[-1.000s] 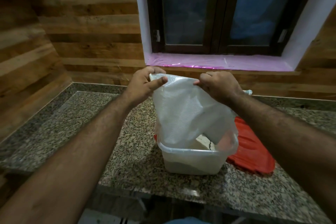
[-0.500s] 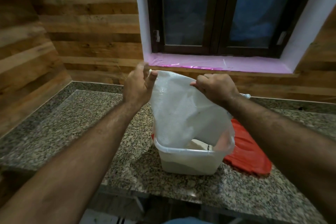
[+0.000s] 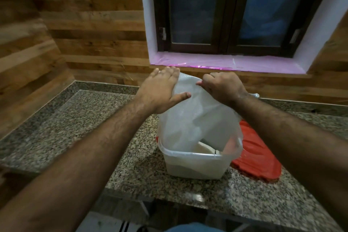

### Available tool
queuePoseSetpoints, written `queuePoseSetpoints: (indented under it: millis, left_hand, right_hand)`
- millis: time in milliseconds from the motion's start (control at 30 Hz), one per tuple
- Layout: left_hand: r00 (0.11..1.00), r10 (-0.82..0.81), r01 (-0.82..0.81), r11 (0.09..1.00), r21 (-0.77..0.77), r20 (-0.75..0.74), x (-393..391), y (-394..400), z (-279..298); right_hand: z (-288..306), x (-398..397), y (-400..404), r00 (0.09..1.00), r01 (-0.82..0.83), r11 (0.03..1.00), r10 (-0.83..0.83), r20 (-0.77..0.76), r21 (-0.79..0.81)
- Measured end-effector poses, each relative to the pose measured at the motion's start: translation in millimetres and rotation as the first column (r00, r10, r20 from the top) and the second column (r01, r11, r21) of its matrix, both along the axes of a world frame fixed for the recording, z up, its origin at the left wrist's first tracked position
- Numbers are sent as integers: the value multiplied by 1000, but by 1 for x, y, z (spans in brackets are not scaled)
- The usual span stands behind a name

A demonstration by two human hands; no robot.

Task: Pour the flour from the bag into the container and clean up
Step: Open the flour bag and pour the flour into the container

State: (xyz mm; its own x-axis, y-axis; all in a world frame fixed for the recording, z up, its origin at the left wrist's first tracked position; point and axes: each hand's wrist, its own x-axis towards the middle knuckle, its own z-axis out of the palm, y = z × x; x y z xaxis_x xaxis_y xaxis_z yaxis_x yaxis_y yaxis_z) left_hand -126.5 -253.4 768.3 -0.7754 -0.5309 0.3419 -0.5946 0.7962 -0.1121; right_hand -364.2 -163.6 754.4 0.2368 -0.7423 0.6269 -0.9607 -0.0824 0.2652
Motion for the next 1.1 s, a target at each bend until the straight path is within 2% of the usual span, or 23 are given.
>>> queuePoseSetpoints:
  millis: [33, 167, 267, 300, 400, 433, 500, 533, 600, 633, 733, 833, 933, 1033, 1100]
  left_hand:
    - [1000, 9, -9, 1000, 8, 24, -1, 0, -2]
    - [989, -24, 14, 997, -73, -144, 0, 0, -5]
    - [998, -51, 51, 999, -11, 47, -5, 2, -8]
    - [997, -60, 60, 998, -14, 52, -7, 2, -9]
    - [982, -36, 24, 997, -69, -185, -7, 5, -12]
    - [980, -11, 3, 999, -42, -197, -8, 6, -12]
    - [995, 41, -39, 999, 30, -92, -12, 7, -12]
    - [994, 53, -50, 998, 38, -91, -13, 7, -12]
    - [975, 49, -48, 999, 9, -218, -12, 7, -14]
    - [972, 37, -37, 999, 5, -234, -11, 7, -14]
    - [998, 14, -10, 998, 68, -55, -10, 7, -16]
    - [990, 17, -16, 1000, 7, -141, -8, 7, -22]
    - [999, 23, -21, 997, 79, -25, -7, 7, -23]
    - [994, 7, -8, 1000, -3, -112, -6, 8, -23]
    - [996, 0, 3, 1000, 26, -93, -6, 8, -21]
  right_hand:
    - [1, 0, 0, 1000, 0, 1000, 0, -6, -3]
    - [4, 2, 3, 1000, -9, 1000, 9, 14, -5]
    - [5, 2, 5, 1000, -27, 1000, 27, 16, -14]
    - [6, 3, 5, 999, -30, 999, 30, 11, -14]
    - [8, 5, 6, 999, -33, 999, 33, -1, -14]
    - [8, 6, 7, 999, -35, 999, 35, -2, -17]
    - [9, 8, 9, 999, -47, 999, 47, -7, -7]
    - [9, 9, 9, 999, -50, 999, 50, -10, 3]
    - [9, 9, 8, 999, -42, 999, 42, -13, 11]
    - [9, 8, 8, 999, -30, 999, 31, -14, 14]
    - [6, 8, 8, 999, -18, 1000, 18, -34, 20]
    - [6, 10, 8, 999, -34, 999, 34, -22, 16]
    - [4, 12, 8, 998, -41, 999, 42, -36, 31]
    - [4, 12, 8, 998, -39, 999, 40, -39, 21]
    - [2, 11, 7, 998, -36, 999, 37, -49, 19]
